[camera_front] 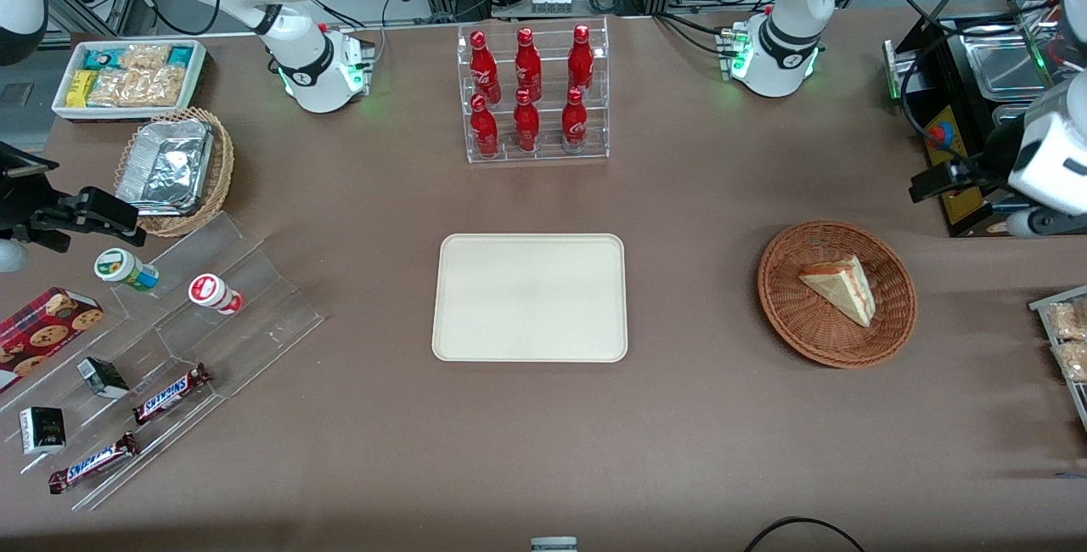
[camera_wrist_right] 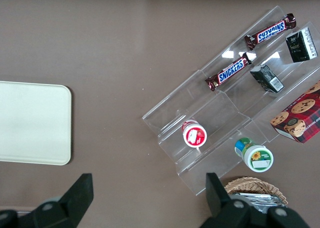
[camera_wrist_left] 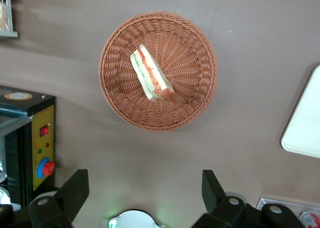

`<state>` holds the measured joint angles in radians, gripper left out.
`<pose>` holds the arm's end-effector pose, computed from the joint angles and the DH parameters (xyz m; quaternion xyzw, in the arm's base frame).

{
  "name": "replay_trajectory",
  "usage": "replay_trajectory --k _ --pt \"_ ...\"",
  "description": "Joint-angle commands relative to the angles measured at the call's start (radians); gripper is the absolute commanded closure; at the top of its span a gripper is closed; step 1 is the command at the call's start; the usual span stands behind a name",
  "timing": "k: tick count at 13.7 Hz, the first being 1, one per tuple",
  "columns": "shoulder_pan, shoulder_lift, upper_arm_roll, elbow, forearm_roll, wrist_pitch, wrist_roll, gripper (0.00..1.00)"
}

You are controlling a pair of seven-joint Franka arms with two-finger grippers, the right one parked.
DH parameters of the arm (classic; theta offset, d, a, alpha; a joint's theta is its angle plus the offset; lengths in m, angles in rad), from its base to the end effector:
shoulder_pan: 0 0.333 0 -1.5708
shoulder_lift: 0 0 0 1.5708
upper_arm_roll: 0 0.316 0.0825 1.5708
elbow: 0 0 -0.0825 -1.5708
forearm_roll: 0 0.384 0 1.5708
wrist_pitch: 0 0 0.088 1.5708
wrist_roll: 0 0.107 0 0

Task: Place sandwich from basket to tray
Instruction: 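Lower the open left gripper over the sandwich in the wicker basket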

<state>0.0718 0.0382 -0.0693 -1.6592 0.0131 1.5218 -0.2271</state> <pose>0.5538 0.0035 0.5583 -0.9896 -0.1138 0.0865 0.0150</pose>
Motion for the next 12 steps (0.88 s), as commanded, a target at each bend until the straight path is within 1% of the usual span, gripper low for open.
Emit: replay_trajectory --k 1,3,5,8,10,12 --pt "0.005 -0.003 0.0 -0.097 -0.002 0.09 -0.046 0.0" --pt "0.034 0.003 0.009 -0.151 -0.008 0.167 -0.139 0.0" --pt "0.034 0.041 0.01 -0.184 -0.004 0.214 -0.234 0.0" --pt "0.045 0.057 0.023 -0.275 -0.001 0.34 -0.29 0.0" --pt "0.056 0.112 0.025 -0.294 -0.012 0.444 -0.413 0.0" --pt "0.042 0.184 0.025 -0.3 -0.01 0.529 -0.471 0.0"
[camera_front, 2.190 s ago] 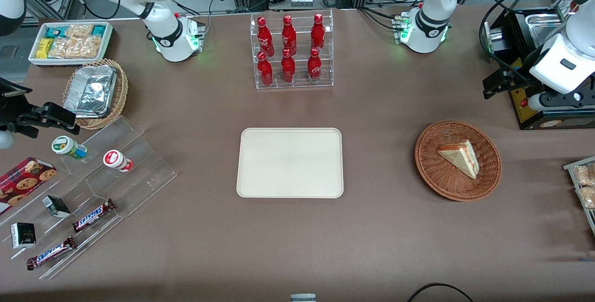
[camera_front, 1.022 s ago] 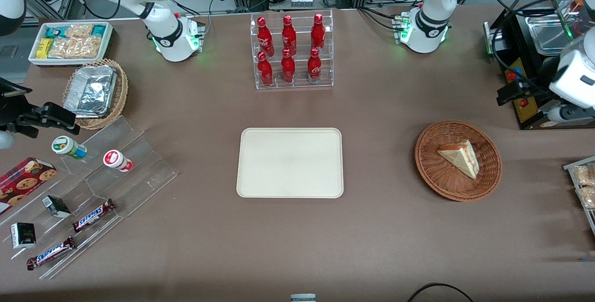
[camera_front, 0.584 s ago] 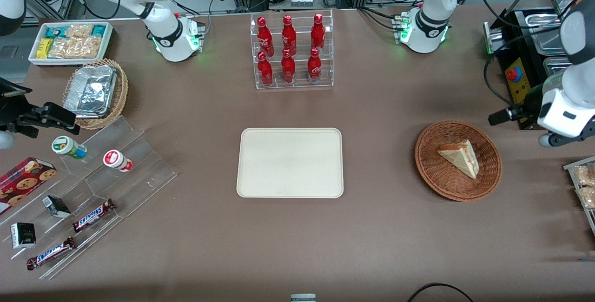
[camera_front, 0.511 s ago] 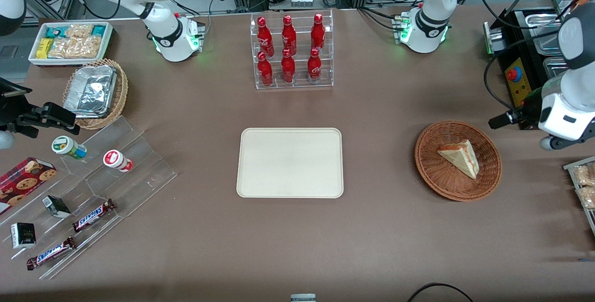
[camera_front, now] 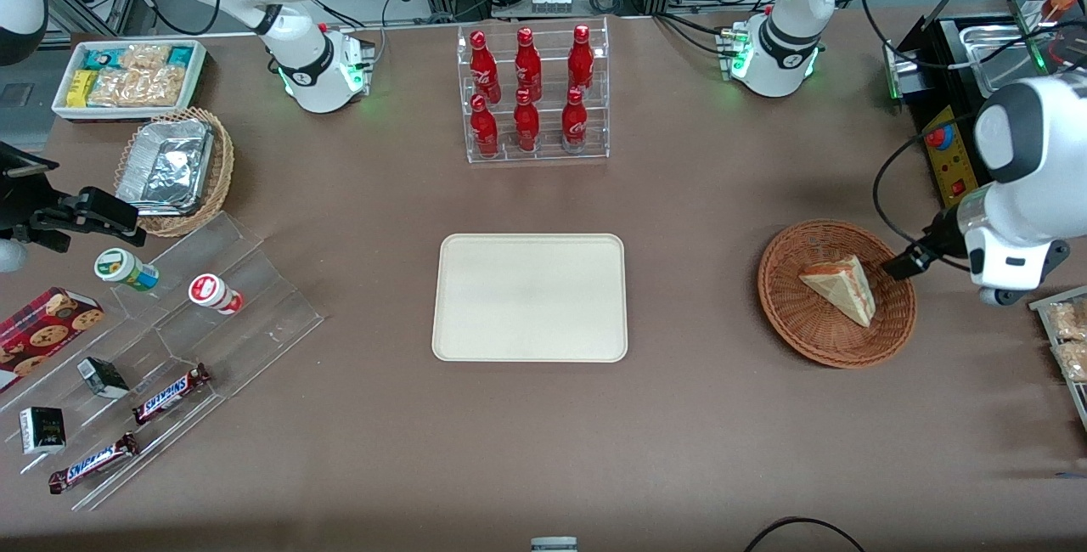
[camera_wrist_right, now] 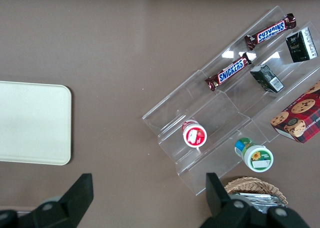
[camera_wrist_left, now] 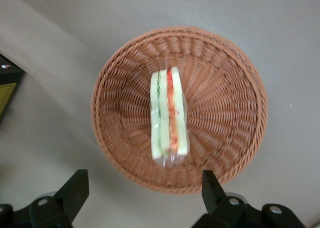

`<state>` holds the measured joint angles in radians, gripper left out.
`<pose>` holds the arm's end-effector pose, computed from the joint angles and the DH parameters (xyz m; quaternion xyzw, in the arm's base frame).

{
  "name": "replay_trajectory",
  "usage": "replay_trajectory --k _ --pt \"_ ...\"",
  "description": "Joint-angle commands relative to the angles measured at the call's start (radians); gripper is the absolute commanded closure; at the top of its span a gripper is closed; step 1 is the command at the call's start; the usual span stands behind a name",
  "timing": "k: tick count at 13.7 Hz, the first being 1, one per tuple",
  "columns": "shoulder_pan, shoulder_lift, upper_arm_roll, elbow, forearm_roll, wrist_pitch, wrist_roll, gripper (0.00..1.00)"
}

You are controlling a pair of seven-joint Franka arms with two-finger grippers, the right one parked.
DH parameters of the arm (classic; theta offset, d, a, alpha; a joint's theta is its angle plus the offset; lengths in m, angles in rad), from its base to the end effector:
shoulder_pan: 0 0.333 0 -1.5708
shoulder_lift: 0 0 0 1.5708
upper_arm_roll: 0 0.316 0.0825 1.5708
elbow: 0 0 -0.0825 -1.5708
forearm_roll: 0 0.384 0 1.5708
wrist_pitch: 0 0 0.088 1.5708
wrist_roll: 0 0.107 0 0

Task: Place sandwich from basket to tray
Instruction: 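Lower the open left gripper over the sandwich in the wicker basket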

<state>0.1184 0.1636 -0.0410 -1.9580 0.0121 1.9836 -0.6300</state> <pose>0.5739 0.0459 0.3827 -0.9368 -0.3430 0.0657 0.0207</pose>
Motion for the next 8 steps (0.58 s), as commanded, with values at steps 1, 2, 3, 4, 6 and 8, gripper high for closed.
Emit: replay_trajectory --k 1,2,3,4,6,8 --pt "0.003 0.082 -0.005 -0.015 -0.014 0.105 -0.082 0.0" --pt "0.007 0.108 -0.005 -0.019 -0.021 0.136 -0.103 0.0" --pt "-0.002 0.131 -0.005 -0.025 -0.029 0.158 -0.114 0.0" --pt "-0.008 0.145 -0.005 -0.044 -0.029 0.184 -0.126 0.0" --pt "-0.003 0.149 -0.005 -0.091 -0.029 0.245 -0.134 0.0" --pt "-0.005 0.16 -0.005 -0.108 -0.03 0.273 -0.137 0.0"
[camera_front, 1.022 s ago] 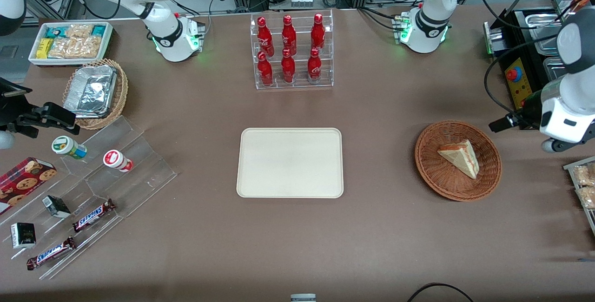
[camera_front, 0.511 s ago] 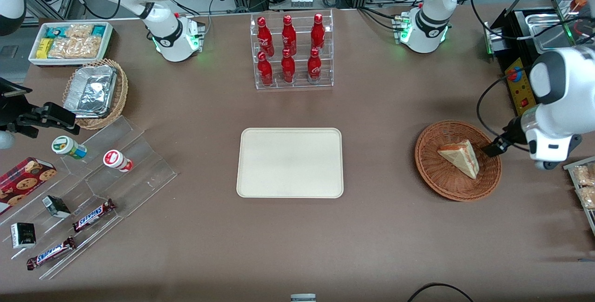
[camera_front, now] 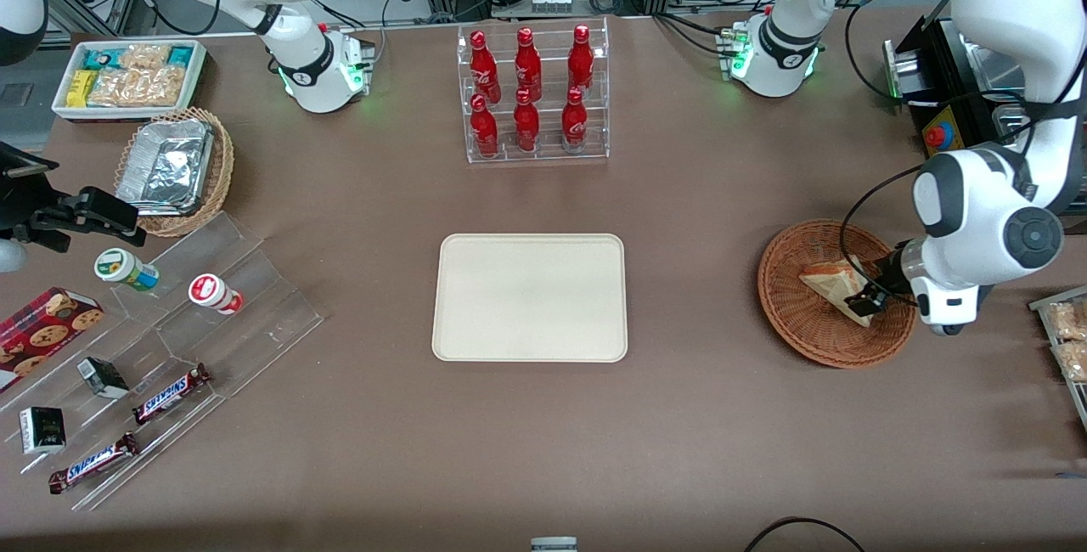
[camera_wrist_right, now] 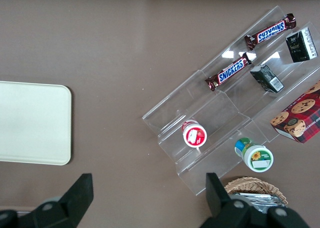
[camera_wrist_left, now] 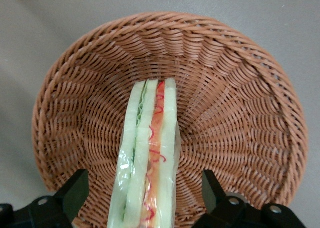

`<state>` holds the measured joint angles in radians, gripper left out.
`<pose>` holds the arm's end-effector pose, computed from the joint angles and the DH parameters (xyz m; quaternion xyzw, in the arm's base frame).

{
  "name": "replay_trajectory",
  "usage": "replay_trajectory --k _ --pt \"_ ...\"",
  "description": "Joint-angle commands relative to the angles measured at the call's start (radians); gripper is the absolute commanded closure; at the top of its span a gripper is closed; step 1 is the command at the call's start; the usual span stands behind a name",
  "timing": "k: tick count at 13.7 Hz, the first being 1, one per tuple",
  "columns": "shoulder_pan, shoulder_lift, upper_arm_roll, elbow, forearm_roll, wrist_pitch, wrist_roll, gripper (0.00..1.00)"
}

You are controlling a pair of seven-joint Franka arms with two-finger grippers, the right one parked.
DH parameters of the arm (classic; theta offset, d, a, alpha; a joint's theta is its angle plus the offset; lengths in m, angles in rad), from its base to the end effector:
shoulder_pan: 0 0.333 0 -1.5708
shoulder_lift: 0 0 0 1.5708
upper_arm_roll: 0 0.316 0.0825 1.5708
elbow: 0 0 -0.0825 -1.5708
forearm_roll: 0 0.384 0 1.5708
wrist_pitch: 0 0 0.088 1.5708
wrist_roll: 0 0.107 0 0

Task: Place sandwich from basket to tray
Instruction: 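Lower the open left gripper over the sandwich in the wicker basket, then close the left gripper on the wrapped sandwich and lift it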

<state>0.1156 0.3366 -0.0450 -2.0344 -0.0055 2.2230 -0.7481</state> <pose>0.5787 0.0412 0.2674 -0.9138 -0.3992 0.0728 0.0155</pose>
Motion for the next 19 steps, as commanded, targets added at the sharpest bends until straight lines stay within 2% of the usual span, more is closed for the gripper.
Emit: replay_trajectory --k 1,4,7,9,10,11,13,14,17,19 --pt "-0.004 -0.008 -0.001 -0.033 -0.013 0.037 -0.022 0.0" --pt "-0.008 0.015 -0.001 -0.079 -0.013 0.092 -0.026 0.0" --pt "-0.011 0.018 -0.001 -0.096 -0.01 0.104 -0.025 0.1" --pt "-0.01 0.021 -0.001 -0.093 -0.007 0.098 -0.022 0.34" --pt "-0.008 0.018 -0.001 -0.09 -0.007 0.092 -0.016 0.43" --pt "-0.008 0.013 -0.001 -0.084 -0.007 0.078 -0.016 0.47" --pt "-0.01 0.006 -0.004 -0.04 -0.007 0.0 -0.013 0.52" --pt "-0.01 0.004 -0.006 0.014 -0.007 -0.082 -0.007 0.59" --pt "-0.017 0.005 -0.012 0.164 -0.007 -0.291 0.01 0.6" --pt "-0.078 0.007 -0.018 0.235 -0.004 -0.373 0.045 0.6"
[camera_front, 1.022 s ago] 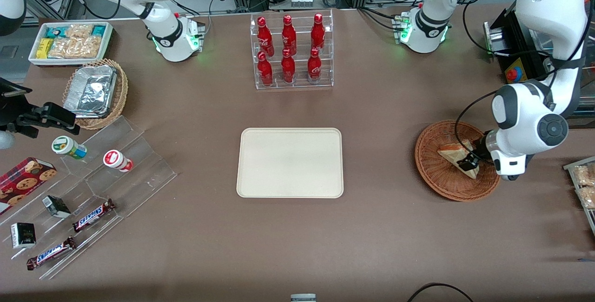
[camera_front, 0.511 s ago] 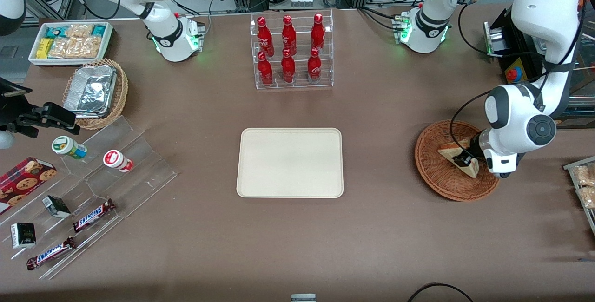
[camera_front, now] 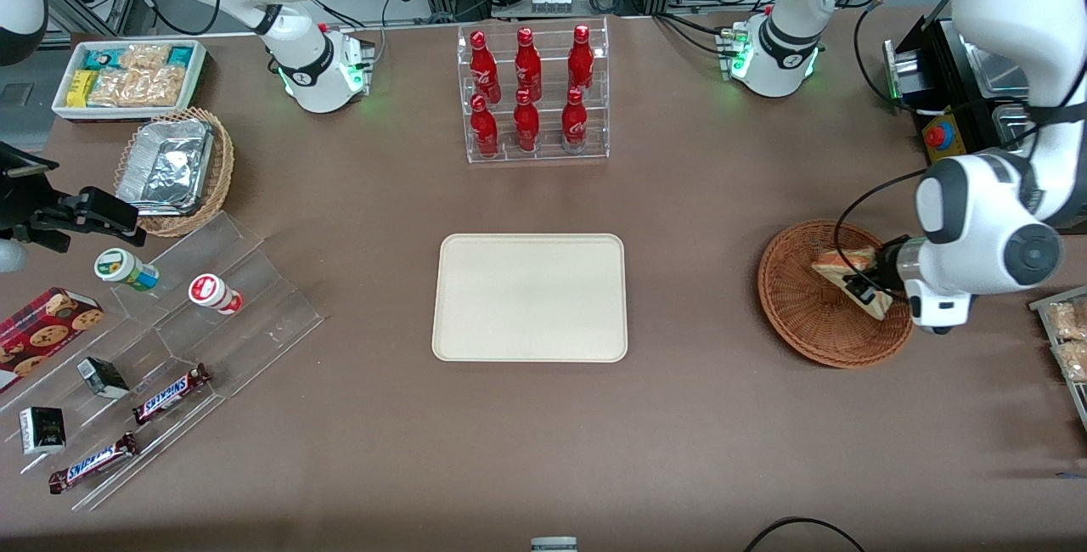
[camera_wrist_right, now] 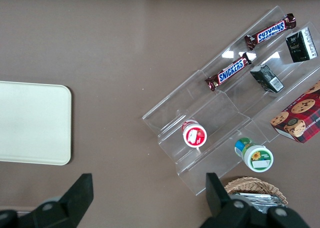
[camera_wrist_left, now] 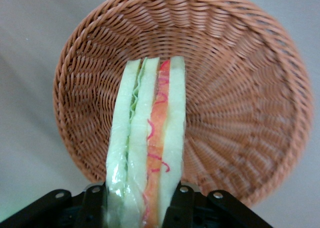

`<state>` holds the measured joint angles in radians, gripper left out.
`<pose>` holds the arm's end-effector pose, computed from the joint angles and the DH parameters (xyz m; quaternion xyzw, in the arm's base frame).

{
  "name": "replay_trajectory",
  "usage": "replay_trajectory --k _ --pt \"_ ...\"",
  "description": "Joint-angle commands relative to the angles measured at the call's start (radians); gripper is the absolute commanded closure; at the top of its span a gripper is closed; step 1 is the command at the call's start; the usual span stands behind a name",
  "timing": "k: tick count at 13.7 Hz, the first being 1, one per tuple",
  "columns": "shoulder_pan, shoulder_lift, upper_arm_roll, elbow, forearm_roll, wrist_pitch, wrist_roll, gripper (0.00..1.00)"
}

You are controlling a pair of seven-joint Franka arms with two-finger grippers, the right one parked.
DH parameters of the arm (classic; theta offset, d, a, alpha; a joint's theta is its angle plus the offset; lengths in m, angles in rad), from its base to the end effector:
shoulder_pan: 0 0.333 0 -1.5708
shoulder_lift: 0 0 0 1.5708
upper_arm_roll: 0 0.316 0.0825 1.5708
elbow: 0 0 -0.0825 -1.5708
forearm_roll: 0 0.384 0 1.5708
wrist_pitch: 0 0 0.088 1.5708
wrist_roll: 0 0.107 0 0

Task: Place sandwich from basket to tray
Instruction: 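Carry the sandwich with the left gripper over the cream tray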

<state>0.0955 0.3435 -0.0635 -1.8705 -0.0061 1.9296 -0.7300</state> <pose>0.5950 0.0204 0.3115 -0.9182 -0.3697 0.1375 0.0357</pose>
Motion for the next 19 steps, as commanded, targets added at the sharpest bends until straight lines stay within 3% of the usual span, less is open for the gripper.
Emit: replay_trajectory --k 1,9,13,19 --pt "-0.097 0.002 -0.001 0.092 -0.008 -0.08 0.038 0.6" --pt "-0.426 0.083 -0.01 0.231 -0.014 -0.043 0.043 0.61" --pt "-0.539 0.245 -0.052 0.353 -0.005 0.006 0.119 0.62" --pt "-0.675 0.336 -0.053 0.389 -0.011 0.104 0.1 0.61"
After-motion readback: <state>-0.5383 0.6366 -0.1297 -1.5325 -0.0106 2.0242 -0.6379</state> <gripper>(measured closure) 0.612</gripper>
